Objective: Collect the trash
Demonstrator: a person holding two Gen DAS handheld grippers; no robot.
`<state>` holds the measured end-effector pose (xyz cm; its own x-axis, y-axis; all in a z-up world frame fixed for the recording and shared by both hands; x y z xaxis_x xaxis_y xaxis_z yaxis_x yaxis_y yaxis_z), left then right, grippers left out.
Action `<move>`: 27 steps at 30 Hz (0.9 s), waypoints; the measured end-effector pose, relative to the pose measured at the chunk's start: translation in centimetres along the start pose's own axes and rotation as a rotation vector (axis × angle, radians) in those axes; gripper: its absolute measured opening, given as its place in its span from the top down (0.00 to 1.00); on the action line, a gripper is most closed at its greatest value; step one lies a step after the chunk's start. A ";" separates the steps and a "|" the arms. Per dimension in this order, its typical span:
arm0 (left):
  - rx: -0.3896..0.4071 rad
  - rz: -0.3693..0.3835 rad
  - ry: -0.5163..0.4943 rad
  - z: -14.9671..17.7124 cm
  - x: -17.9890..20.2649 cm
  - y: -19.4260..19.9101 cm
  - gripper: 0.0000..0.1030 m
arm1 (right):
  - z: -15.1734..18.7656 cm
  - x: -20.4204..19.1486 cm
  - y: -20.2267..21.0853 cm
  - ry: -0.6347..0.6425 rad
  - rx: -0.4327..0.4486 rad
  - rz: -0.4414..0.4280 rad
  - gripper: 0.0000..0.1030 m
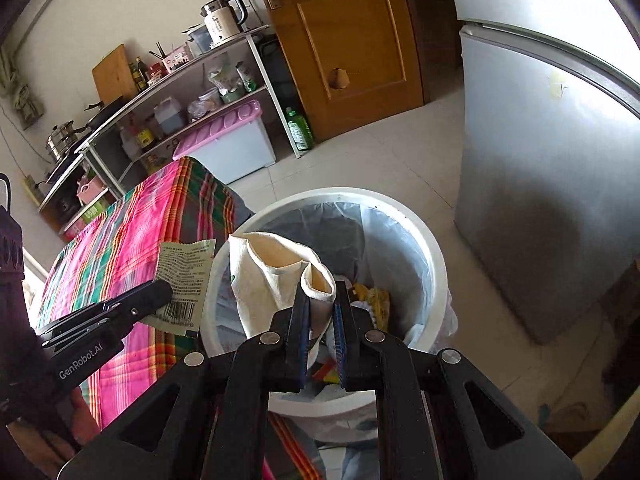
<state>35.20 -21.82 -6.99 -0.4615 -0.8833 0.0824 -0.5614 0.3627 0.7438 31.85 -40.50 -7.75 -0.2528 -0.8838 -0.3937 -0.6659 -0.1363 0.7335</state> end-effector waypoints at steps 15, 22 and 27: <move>-0.039 0.010 0.018 0.3 1.0 -2.4 0.81 | -0.1 1.3 -1.6 -0.044 -0.034 0.010 0.82; -0.025 0.006 0.034 0.5 0.0 -1.3 0.81 | 0.5 0.7 -0.9 -0.038 -0.026 0.006 0.77; -0.005 -0.008 0.028 0.7 -0.6 0.0 0.81 | 0.5 -0.5 -0.1 -0.021 -0.009 -0.008 0.77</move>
<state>35.00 -21.14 -7.47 -0.4375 -0.8942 0.0951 -0.5615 0.3543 0.7478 31.68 -39.78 -7.94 -0.2626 -0.8729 -0.4112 -0.6617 -0.1473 0.7352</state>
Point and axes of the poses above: each gripper's, at about its wrist camera, not at the fingertips, and y roughly against the way its jaws point, x to its right, z to its underside, the point moved 6 cm from there along -y, roughly the way its jaws point, and after that the axes turned 12 degrees about -y, right-handed, at the moved point
